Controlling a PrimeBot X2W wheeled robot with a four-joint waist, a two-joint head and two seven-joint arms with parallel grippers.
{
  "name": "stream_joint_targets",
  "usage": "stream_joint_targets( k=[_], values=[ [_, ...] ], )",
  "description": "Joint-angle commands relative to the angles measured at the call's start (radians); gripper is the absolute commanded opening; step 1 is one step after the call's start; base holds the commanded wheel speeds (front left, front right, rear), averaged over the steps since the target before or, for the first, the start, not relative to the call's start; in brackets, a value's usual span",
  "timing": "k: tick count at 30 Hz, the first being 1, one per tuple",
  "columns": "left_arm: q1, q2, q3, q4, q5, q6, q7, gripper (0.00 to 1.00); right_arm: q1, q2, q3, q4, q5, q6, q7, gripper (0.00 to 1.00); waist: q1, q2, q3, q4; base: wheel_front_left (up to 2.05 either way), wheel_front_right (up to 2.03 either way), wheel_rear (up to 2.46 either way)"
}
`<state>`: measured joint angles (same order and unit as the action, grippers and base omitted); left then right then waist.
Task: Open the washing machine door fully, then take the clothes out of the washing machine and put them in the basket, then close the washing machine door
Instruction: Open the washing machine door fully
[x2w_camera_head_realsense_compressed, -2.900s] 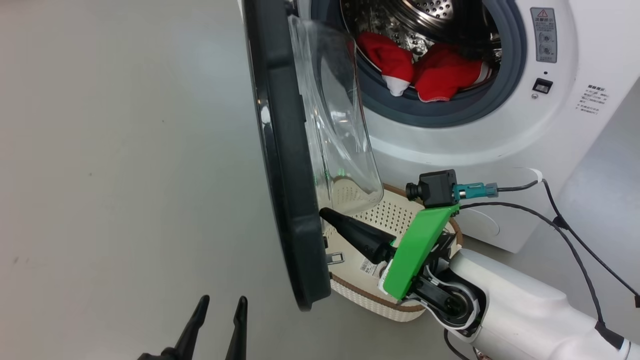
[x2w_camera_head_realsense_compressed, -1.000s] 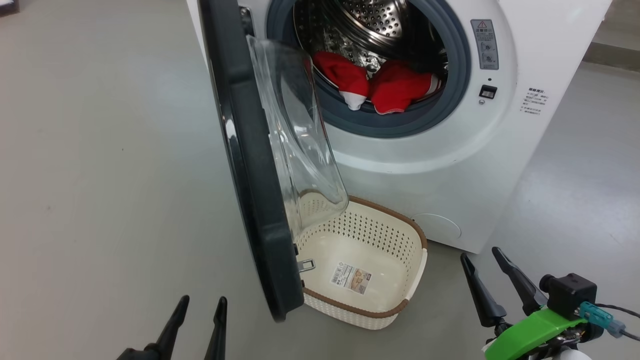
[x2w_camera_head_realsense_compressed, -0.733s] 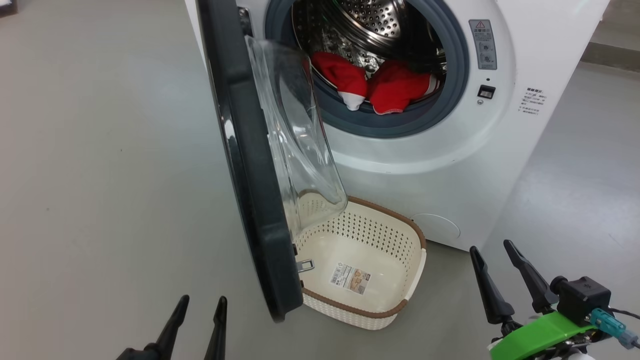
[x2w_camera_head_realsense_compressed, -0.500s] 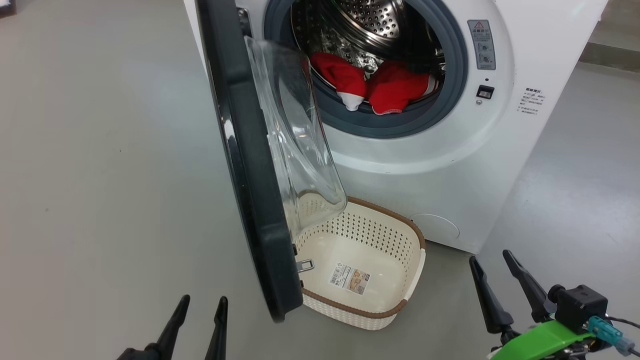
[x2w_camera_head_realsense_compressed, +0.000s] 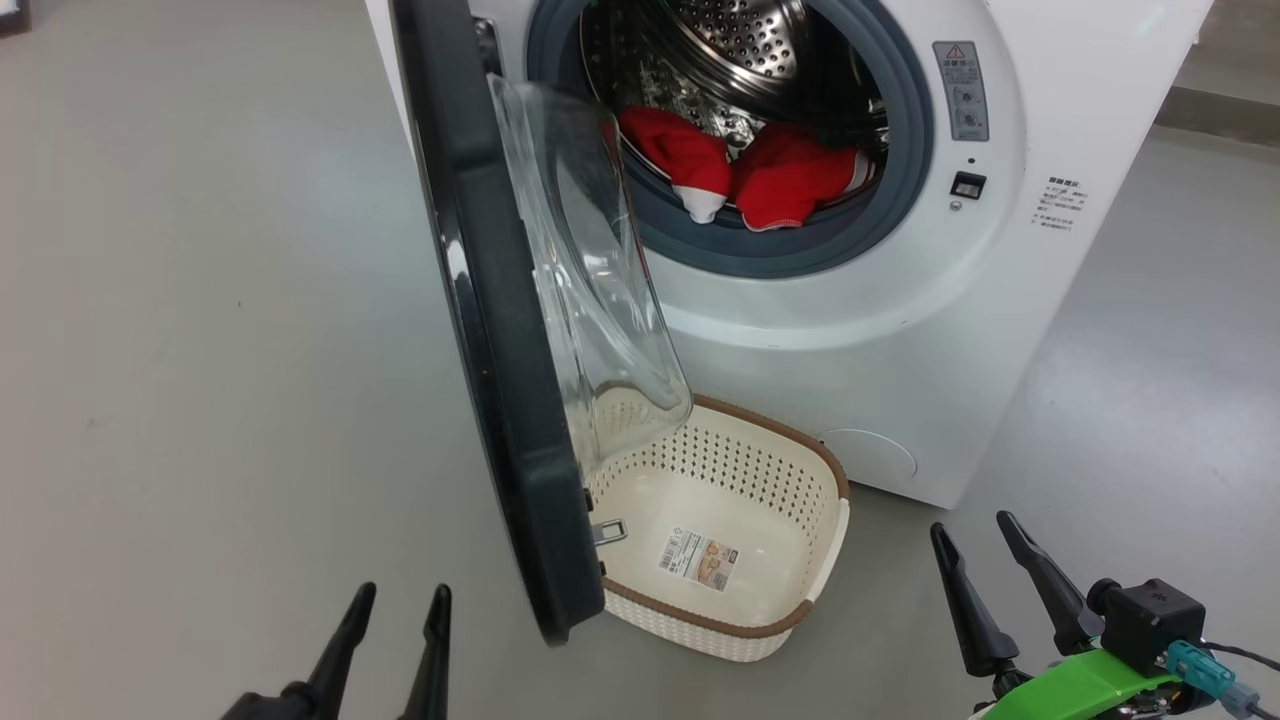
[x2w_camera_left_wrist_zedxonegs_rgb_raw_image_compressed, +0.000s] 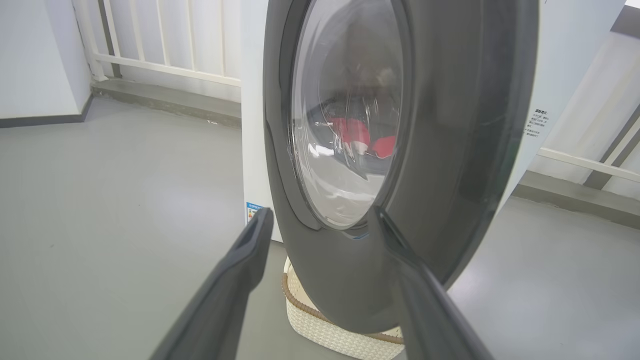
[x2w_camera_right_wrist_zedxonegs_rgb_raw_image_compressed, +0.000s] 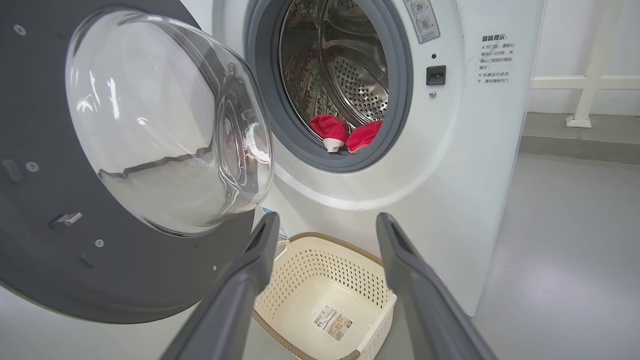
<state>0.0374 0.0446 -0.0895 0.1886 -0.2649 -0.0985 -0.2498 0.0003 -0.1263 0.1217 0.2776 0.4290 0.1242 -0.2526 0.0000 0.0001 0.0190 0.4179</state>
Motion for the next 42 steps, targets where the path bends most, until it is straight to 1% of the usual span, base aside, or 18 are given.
stream_joint_targets(
  k=[1,2,3,7,12,16,19,20,23,27,31,36,42],
  values=[
    [-0.047,0.006,0.042,-0.039,-0.016,0.001,-0.012,0.46,-0.016,-0.008,0.025,-0.022,-0.010,0.007,-0.009,1.00,0.0000,-0.0001,-0.002,-0.001,0.00,0.00,0.00],
    [-0.050,0.006,0.046,-0.047,-0.024,0.001,-0.012,0.20,-0.015,-0.007,0.025,-0.022,-0.010,0.007,-0.009,1.00,0.0000,-0.0001,-0.003,-0.002,0.00,0.00,0.00],
    [-0.055,0.006,0.049,-0.055,-0.028,0.000,-0.012,0.00,-0.015,-0.006,0.025,-0.022,-0.011,0.007,-0.009,1.00,0.0000,-0.0001,-0.003,-0.002,0.00,0.00,0.00],
    [-0.087,0.006,0.068,-0.124,-0.043,-0.001,-0.012,0.00,-0.014,-0.003,0.025,-0.022,-0.009,0.007,-0.009,1.00,0.0000,-0.0001,-0.006,-0.005,0.00,0.00,0.00],
    [-0.140,0.006,0.069,-0.286,-0.061,0.003,-0.012,0.00,-0.017,-0.005,0.027,-0.024,-0.006,0.007,-0.009,1.00,0.0000,-0.0001,-0.004,-0.013,0.00,0.00,0.00],
    [-0.163,0.006,0.004,-0.403,-0.074,0.009,-0.012,0.00,-0.023,-0.007,0.029,-0.026,-0.005,0.007,-0.009,1.00,0.0000,-0.0001,0.002,-0.022,0.00,0.00,0.00],
    [-0.162,0.006,-0.077,-0.439,-0.071,0.010,-0.012,0.00,-0.027,-0.008,0.030,-0.028,-0.004,0.007,-0.009,1.00,0.0000,-0.0001,0.006,-0.030,0.00,0.00,0.00],
    [-0.162,0.006,-0.077,-0.439,-0.071,0.010,-0.012,0.00,-0.027,-0.008,0.030,-0.028,-0.004,0.007,-0.009,1.00,0.0000,-0.0001,0.006,-0.030,0.00,0.00,0.00],
    [-0.155,0.006,-0.173,-0.425,-0.062,0.005,-0.012,0.00,-0.029,-0.009,0.032,-0.029,-0.003,0.007,-0.009,1.00,0.0000,-0.0001,0.012,-0.036,0.00,0.00,0.00],
    [-0.135,0.006,-0.272,-0.344,-0.087,-0.002,-0.012,0.00,-0.036,-0.009,0.035,-0.028,-0.003,0.007,-0.009,1.00,0.0000,-0.0001,0.018,-0.047,0.00,0.00,0.00],
    [-0.132,0.006,-0.327,-0.239,-0.099,-0.006,-0.012,0.00,-0.042,-0.009,0.036,-0.029,-0.004,0.007,-0.009,1.00,0.0000,-0.0001,0.025,-0.055,0.00,0.00,0.00],
    [-0.152,0.006,-0.325,-0.135,-0.132,0.002,-0.012,0.00,-0.046,-0.010,0.035,-0.031,-0.004,0.007,-0.009,1.00,0.0000,-0.0001,0.034,-0.060,0.00,0.00,0.00],
    [-0.180,0.006,-0.280,-0.063,-0.162,0.020,-0.012,0.00,-0.047,-0.012,0.034,-0.029,-0.003,0.007,-0.009,1.00,0.0000,-0.0001,0.036,-0.061,0.00,0.00,0.00]
  ],
)
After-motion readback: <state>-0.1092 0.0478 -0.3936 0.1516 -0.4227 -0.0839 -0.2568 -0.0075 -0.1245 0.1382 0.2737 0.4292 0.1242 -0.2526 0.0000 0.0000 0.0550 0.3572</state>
